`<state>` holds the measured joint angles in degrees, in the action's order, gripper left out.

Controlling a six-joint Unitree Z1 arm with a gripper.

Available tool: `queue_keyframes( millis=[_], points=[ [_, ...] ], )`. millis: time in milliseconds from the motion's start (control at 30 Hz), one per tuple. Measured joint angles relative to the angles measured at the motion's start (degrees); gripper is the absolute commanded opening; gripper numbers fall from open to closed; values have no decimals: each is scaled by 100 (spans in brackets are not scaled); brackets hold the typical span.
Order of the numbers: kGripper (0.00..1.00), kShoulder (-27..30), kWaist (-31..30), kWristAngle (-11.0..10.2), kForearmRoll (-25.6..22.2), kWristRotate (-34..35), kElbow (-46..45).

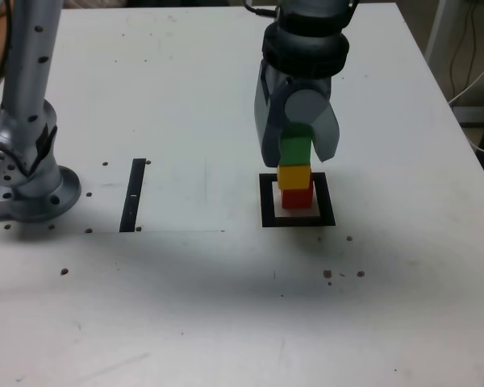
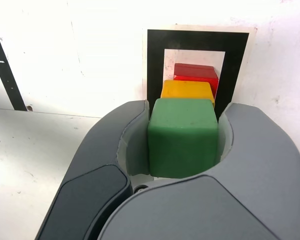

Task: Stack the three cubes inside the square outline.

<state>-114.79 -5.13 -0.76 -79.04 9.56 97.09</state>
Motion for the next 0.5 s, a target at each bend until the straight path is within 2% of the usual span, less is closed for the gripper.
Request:
queue_keyframes(
  millis=[100,300,500],
  points=[
    [39,0,0,18,0,0,1],
    [77,0,0,53,0,-21,1],
    [94,5,0,-3,-10,-34,16]
  ],
)
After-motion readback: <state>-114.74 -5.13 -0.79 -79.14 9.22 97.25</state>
